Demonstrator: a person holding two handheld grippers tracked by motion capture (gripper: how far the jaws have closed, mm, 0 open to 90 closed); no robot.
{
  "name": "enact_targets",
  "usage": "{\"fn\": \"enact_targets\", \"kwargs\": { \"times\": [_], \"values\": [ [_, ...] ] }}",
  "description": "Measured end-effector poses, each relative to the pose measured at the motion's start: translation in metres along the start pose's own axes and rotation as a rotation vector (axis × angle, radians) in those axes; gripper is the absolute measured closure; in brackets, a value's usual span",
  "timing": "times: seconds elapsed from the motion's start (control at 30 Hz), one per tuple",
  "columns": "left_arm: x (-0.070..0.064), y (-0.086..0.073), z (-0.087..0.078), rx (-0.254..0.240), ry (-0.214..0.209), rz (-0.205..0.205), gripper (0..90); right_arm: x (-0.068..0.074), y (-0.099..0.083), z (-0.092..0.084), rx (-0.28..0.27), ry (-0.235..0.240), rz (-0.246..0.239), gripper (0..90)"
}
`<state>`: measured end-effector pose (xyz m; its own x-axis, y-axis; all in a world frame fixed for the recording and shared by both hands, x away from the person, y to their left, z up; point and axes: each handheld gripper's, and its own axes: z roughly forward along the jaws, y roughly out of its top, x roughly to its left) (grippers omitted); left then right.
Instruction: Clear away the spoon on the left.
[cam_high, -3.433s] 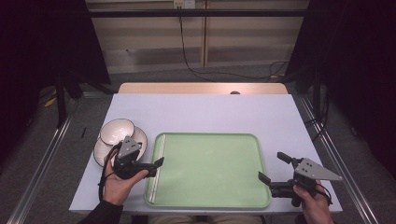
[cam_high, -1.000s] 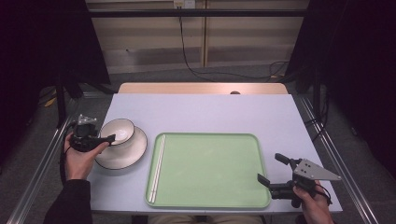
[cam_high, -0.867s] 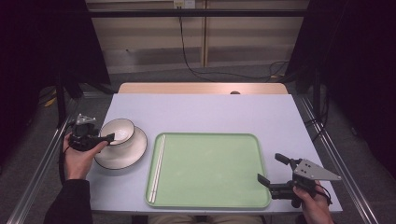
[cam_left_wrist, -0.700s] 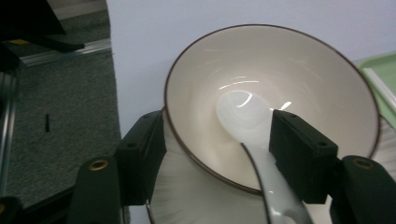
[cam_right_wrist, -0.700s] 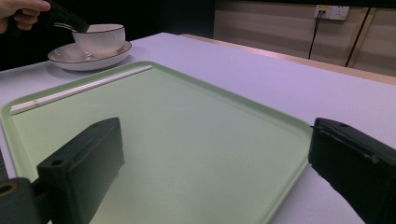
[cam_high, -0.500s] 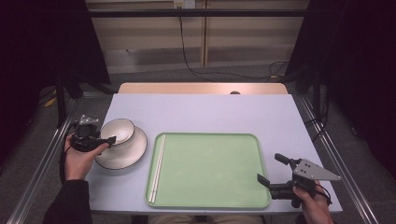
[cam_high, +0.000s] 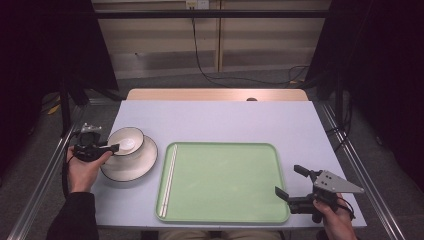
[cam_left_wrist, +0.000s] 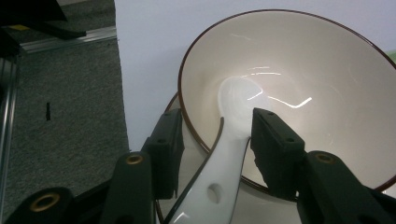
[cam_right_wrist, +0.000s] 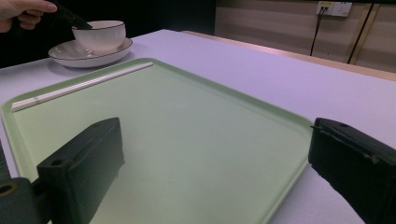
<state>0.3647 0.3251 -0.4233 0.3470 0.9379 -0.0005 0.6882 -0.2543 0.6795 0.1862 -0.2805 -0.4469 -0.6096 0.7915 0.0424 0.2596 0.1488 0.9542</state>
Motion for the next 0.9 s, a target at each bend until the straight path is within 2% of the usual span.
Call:
{"fn": "enact_targets", "kwargs": {
  "times": [0.07, 0.23, 0.33, 0.43, 0.5, 0.53, 0.57, 0.67, 0.77, 0.9],
  "values": [
    [0.000, 0.000, -0.001, 0.007, 0.009, 0.006, 57.8, 0.000, 0.000, 0.000, -0.003, 0.003, 0.001, 3.1],
    [0.002, -0.002, -0.005, -0.008, 0.002, -0.005, 63.1, 0.000, 0.000, 0.000, -0.001, 0.004, 0.002, 3.1],
    [0.002, -0.002, -0.009, -0.025, 0.013, -0.021, 67.4, 0.001, 0.000, 0.001, 0.007, 0.009, 0.005, 3.1],
    [0.005, -0.004, -0.015, -0.055, -0.004, -0.044, 74.5, 0.001, 0.000, 0.001, 0.006, 0.007, 0.006, 3.1],
    [0.006, -0.003, -0.017, -0.056, -0.007, -0.035, 75.1, 0.001, 0.000, 0.001, 0.008, 0.008, 0.008, 3.1],
    [0.006, -0.003, -0.017, -0.069, -0.014, -0.053, 76.9, 0.001, 0.000, 0.001, 0.008, 0.009, 0.006, 3.1],
    [0.007, -0.003, -0.019, -0.068, -0.021, -0.050, 79.3, 0.002, -0.001, 0.001, 0.013, 0.016, 0.006, 3.1],
    [0.004, -0.003, -0.020, -0.069, -0.005, -0.035, 80.5, 0.001, -0.001, 0.001, 0.013, 0.016, 0.005, 3.1],
    [0.004, -0.004, -0.023, -0.100, -0.035, -0.060, 83.1, 0.001, -0.001, 0.001, 0.018, 0.015, 0.006, 3.1],
    [0.002, -0.004, -0.024, -0.106, -0.047, -0.068, 84.1, 0.001, -0.001, 0.001, 0.013, 0.012, 0.008, 3.1]
  ]
}}
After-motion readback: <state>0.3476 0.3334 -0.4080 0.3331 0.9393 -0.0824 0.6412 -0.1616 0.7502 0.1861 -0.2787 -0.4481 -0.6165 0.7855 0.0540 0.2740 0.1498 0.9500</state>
